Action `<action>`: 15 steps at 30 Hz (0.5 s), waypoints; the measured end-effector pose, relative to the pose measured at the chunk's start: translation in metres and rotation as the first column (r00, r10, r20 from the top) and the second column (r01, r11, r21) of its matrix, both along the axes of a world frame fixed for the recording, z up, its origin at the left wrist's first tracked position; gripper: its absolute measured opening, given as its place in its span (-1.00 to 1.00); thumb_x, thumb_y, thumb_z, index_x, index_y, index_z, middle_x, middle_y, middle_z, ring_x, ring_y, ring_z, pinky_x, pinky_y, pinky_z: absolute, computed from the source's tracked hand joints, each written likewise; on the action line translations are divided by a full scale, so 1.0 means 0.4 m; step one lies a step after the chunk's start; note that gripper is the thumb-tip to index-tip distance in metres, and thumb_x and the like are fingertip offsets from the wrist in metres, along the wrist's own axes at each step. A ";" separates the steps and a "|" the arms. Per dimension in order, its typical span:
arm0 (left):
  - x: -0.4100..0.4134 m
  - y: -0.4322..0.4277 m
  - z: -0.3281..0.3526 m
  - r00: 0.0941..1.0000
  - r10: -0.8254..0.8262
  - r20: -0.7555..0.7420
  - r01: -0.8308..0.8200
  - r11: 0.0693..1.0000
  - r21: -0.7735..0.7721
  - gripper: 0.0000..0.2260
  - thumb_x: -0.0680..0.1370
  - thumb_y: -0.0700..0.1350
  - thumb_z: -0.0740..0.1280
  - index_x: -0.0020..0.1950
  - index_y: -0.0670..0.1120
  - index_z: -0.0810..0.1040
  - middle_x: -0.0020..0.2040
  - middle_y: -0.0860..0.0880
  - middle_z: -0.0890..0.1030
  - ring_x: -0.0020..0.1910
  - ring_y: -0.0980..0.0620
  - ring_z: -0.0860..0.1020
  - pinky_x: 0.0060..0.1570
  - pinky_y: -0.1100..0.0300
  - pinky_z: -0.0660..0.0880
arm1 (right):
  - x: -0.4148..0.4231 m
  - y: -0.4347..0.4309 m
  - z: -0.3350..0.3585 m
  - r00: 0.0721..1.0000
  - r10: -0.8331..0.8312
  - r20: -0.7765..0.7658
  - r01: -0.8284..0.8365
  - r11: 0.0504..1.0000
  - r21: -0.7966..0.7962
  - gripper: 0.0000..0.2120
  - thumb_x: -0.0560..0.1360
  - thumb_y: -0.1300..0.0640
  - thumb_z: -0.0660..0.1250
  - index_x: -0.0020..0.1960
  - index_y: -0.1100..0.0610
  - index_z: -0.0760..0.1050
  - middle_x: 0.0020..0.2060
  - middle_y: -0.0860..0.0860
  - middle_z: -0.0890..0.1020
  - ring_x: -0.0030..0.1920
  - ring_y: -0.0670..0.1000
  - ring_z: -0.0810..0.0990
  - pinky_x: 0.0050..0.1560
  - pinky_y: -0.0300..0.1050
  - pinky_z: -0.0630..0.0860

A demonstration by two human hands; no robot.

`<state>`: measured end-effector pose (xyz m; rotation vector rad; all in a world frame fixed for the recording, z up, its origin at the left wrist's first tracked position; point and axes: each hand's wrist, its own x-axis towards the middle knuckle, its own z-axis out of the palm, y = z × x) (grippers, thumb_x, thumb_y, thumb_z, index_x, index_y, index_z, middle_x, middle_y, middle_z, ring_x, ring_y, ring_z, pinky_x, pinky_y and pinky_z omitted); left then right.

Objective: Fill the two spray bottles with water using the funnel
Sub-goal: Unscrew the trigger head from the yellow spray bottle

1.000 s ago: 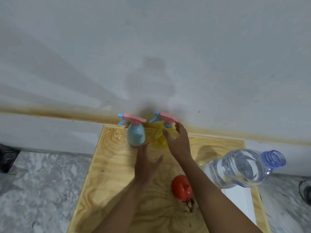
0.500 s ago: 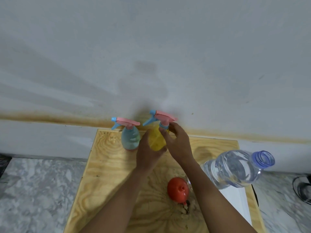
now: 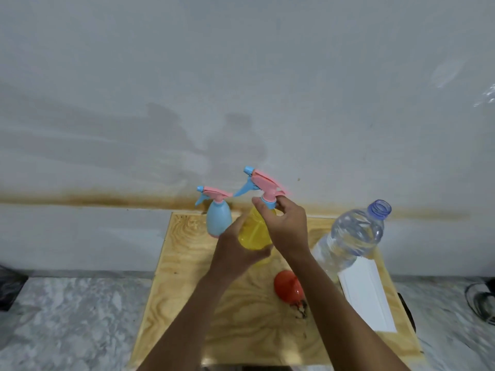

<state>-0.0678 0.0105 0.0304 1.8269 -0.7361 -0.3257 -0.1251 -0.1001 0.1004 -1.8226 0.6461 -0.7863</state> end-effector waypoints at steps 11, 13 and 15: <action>-0.013 0.100 0.063 0.974 -0.153 -0.170 0.151 0.988 -0.025 -0.58 0.38 -0.25 0.59 0.09 0.13 0.57 -0.14 0.32 0.65 -0.09 0.33 0.59 -0.10 0.43 0.48 | -0.040 0.048 0.071 0.942 0.329 0.062 -0.335 0.922 0.192 -0.86 0.57 0.09 0.37 0.13 0.00 0.56 -0.10 -0.16 0.63 -0.10 -0.18 0.55 -0.06 -0.38 0.45; -0.019 0.101 0.073 0.973 -0.137 -0.183 0.135 0.991 -0.024 -0.57 0.38 -0.20 0.60 0.07 0.21 0.55 -0.11 0.35 0.65 -0.03 0.36 0.59 -0.10 0.48 0.47 | -0.039 0.057 0.071 0.963 0.231 0.135 -0.258 0.935 0.242 -0.74 0.50 0.12 0.46 0.16 0.06 0.50 0.01 -0.09 0.61 -0.01 -0.13 0.55 0.01 -0.35 0.47; -0.026 0.104 0.085 0.975 -0.128 -0.180 0.126 0.992 -0.019 -0.59 0.36 -0.12 0.61 0.07 0.24 0.56 -0.07 0.32 0.66 0.01 0.33 0.59 -0.07 0.46 0.48 | -0.041 0.068 0.073 0.968 0.172 0.182 -0.220 0.931 0.292 -0.75 0.46 0.16 0.50 0.07 0.11 0.50 -0.05 -0.02 0.60 -0.07 -0.11 0.57 -0.03 -0.29 0.51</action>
